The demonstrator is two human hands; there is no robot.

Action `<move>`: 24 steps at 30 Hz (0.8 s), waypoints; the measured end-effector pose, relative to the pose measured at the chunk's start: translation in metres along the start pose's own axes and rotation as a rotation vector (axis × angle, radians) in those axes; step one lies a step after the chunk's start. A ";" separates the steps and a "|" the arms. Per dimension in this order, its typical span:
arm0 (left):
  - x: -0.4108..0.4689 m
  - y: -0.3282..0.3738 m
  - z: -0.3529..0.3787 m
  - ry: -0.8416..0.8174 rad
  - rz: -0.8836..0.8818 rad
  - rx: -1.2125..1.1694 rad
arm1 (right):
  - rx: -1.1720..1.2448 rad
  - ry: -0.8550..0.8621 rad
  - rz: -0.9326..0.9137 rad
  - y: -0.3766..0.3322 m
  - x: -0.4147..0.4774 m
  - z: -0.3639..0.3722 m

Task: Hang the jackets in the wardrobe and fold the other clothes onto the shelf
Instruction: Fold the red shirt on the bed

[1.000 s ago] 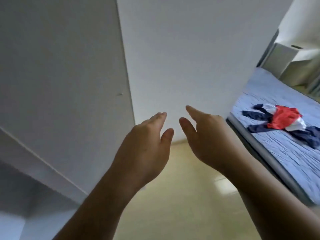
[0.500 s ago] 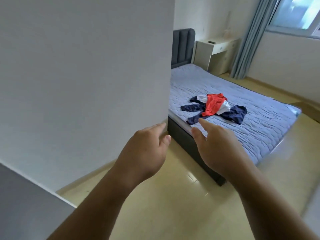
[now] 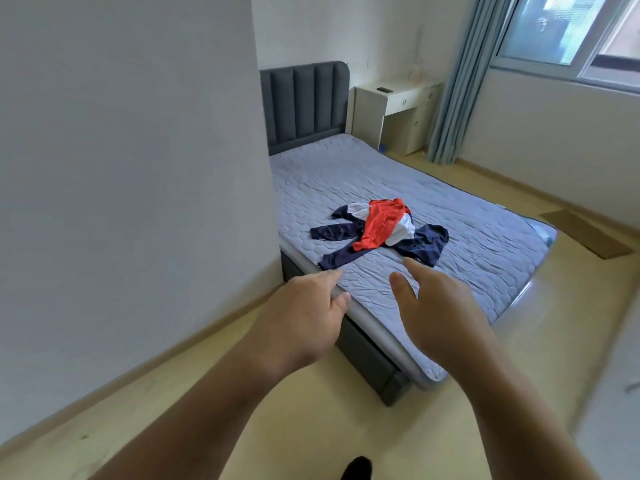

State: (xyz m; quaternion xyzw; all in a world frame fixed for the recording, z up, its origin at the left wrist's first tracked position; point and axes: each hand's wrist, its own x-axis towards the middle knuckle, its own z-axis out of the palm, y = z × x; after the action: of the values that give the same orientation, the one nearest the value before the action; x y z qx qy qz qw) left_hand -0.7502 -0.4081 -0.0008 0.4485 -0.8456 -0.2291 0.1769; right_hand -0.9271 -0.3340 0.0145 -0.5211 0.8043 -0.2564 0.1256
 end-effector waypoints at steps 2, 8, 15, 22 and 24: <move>0.044 0.010 0.021 0.020 -0.004 0.004 | -0.039 0.021 0.009 0.031 0.038 -0.011; 0.178 0.050 0.095 -0.031 -0.031 -0.028 | -0.100 -0.007 0.091 0.122 0.143 -0.056; 0.320 0.129 0.175 -0.171 0.027 -0.030 | -0.086 -0.040 0.164 0.233 0.248 -0.106; 0.415 0.176 0.260 -0.185 -0.096 -0.034 | -0.052 -0.186 0.140 0.345 0.356 -0.122; 0.436 0.187 0.282 -0.199 -0.165 -0.036 | -0.058 -0.233 0.123 0.373 0.383 -0.129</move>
State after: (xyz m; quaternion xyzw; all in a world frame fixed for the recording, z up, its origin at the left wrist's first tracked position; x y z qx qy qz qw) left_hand -1.2522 -0.6172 -0.0922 0.4883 -0.8150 -0.3012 0.0806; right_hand -1.4390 -0.5220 -0.0555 -0.5006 0.8217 -0.1629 0.2184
